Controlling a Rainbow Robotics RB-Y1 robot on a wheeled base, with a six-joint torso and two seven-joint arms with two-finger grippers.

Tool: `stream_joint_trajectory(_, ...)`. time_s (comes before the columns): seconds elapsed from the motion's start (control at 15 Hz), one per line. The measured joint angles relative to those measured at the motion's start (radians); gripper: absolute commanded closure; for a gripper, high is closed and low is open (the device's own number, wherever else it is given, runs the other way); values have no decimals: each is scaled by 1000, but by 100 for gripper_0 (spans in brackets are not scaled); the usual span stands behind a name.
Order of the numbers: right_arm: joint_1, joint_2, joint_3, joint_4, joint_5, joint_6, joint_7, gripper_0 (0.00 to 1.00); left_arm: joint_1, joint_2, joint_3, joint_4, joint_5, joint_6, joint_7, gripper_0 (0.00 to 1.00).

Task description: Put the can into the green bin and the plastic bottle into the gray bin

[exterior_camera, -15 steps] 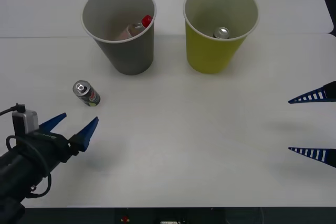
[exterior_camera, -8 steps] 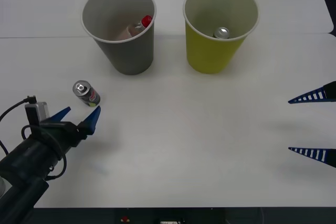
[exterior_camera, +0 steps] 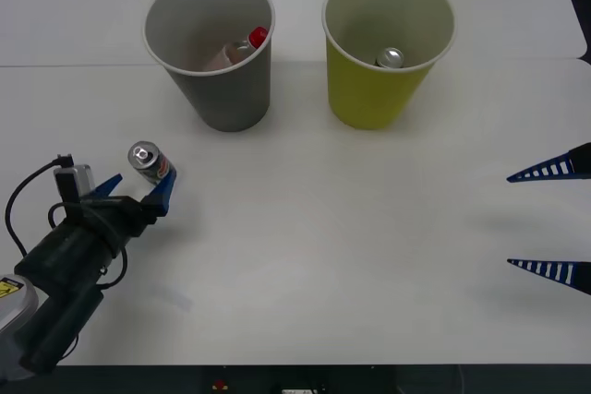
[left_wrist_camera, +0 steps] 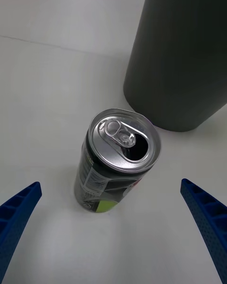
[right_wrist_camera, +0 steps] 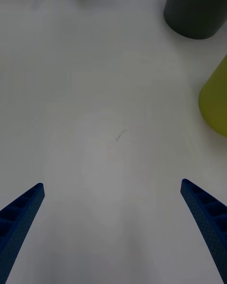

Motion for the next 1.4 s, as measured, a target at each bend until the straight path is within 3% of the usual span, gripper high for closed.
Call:
stream_joint_trajectory(0.27, 0, 0, 0, 0, 0, 0, 0, 0, -60, -56, -1, 80, -51, -6, 4, 0)
stream_joint_trajectory(0.87, 0, 0, 0, 0, 0, 0, 0, 0, -174, -108, -21, 215, -106, -7, 20, 0)
stream_joint_trajectory(1.0, 0, 0, 0, 0, 0, 0, 0, 0, -189, -121, -21, 232, -114, -7, 20, 43)
stream_joint_trajectory(1.07, 0, 0, 0, 0, 0, 0, 0, 0, -193, -125, -21, 237, -117, -7, 20, 100)
stream_joint_trajectory(1.4, 0, 0, 0, 0, 0, 0, 0, 0, -194, -126, -21, 238, -138, -7, 26, 100)
